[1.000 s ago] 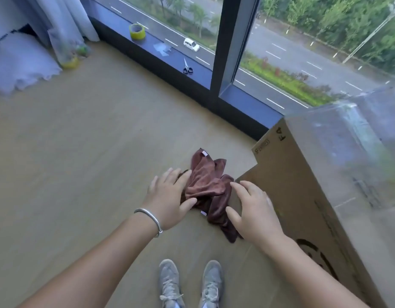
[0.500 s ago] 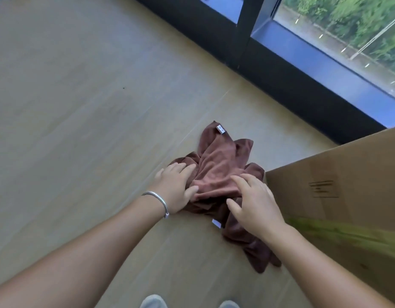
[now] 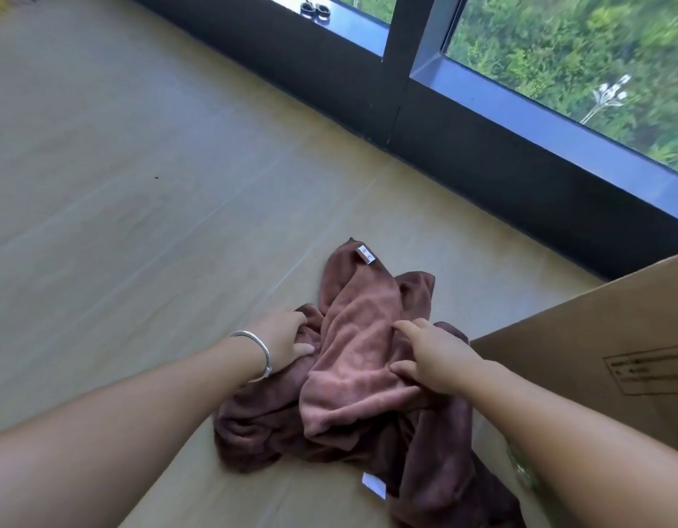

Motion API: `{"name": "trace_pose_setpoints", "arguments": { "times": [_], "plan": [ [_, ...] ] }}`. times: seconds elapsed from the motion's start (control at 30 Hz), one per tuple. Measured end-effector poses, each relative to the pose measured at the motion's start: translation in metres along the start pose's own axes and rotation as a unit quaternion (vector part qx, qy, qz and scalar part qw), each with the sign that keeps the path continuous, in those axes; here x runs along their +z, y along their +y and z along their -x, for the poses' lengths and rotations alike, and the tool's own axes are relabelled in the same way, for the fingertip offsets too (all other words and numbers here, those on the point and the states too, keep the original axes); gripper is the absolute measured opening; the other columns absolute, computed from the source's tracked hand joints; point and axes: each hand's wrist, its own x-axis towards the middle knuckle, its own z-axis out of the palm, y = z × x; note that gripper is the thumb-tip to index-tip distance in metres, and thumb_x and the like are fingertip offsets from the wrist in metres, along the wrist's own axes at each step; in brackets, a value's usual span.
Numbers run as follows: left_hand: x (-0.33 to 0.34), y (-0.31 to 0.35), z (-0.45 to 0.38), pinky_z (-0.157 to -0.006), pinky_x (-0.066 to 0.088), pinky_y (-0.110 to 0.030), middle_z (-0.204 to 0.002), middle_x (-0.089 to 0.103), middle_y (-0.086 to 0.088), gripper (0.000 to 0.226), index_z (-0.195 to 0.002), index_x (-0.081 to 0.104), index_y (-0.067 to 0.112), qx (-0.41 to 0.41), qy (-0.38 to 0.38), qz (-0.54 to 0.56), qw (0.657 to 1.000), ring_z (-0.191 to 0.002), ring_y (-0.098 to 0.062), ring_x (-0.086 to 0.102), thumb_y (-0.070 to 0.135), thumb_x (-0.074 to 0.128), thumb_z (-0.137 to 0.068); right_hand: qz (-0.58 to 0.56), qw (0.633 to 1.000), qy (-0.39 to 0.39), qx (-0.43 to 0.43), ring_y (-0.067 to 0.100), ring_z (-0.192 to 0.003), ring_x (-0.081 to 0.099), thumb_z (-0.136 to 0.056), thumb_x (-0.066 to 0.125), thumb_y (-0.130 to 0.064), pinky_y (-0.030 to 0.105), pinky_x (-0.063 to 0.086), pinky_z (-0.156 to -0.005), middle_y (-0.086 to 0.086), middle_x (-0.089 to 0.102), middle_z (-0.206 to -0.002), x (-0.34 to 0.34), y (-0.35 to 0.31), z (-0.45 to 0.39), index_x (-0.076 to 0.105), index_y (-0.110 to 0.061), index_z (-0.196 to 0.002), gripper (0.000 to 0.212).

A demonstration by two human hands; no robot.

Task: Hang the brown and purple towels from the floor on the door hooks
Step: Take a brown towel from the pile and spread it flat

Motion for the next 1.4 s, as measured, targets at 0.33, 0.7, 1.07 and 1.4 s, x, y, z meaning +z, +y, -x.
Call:
{"name": "trace_pose_setpoints", "arguments": {
  "times": [0.33,0.7,1.07,1.4],
  "plan": [
    [-0.012,-0.043,0.031,-0.067,0.041,-0.029,-0.090,0.062,-0.002,0.020,-0.089,0.058,0.023,-0.071,0.041,0.046,0.996,-0.086,-0.025,0.058,0.042,0.063,-0.086,-0.068,0.988,0.019,0.136,0.026,-0.111,0.056,-0.067,0.084,-0.030,0.031,0.046,-0.094,0.010,0.054,-0.123,-0.010,0.014,0.002,0.046,-0.017,-0.131,0.075],
    [-0.031,-0.047,0.022,-0.097,0.045,-0.037,-0.137,0.046,-0.007,0.062,-0.140,0.037,0.023,-0.125,0.022,-0.054,0.990,-0.122,-0.030,0.050,0.021,0.061,-0.083,-0.120,0.990,-0.074,-0.024,0.007,-0.066,0.052,-0.064,0.056,-0.002,0.011,0.037,-0.050,-0.013,0.055,-0.070,-0.033,0.002,0.012,0.056,-0.023,-0.082,0.027],
    [-0.037,0.028,-0.001,-0.108,0.033,-0.028,-0.150,0.024,-0.001,0.081,-0.149,0.027,0.029,0.221,0.111,0.072,0.966,-0.133,-0.017,0.034,-0.007,0.053,-0.081,-0.129,0.929,-0.115,-0.328,0.022,-0.083,0.044,-0.055,0.039,0.010,0.037,0.040,-0.074,0.003,0.046,-0.090,-0.032,-0.053,0.048,0.038,-0.008,-0.075,0.027],
    [-0.004,0.010,-0.007,-0.087,0.042,-0.025,-0.117,0.061,0.000,0.074,-0.152,0.019,0.016,0.004,-0.077,0.132,0.988,-0.108,-0.022,0.057,0.024,0.054,-0.087,-0.148,0.891,-0.426,-0.045,0.004,-0.095,0.061,-0.082,0.068,-0.045,0.017,0.045,-0.079,-0.012,0.066,-0.106,-0.028,-0.037,0.049,0.063,-0.033,-0.119,0.039]
  ]
}}
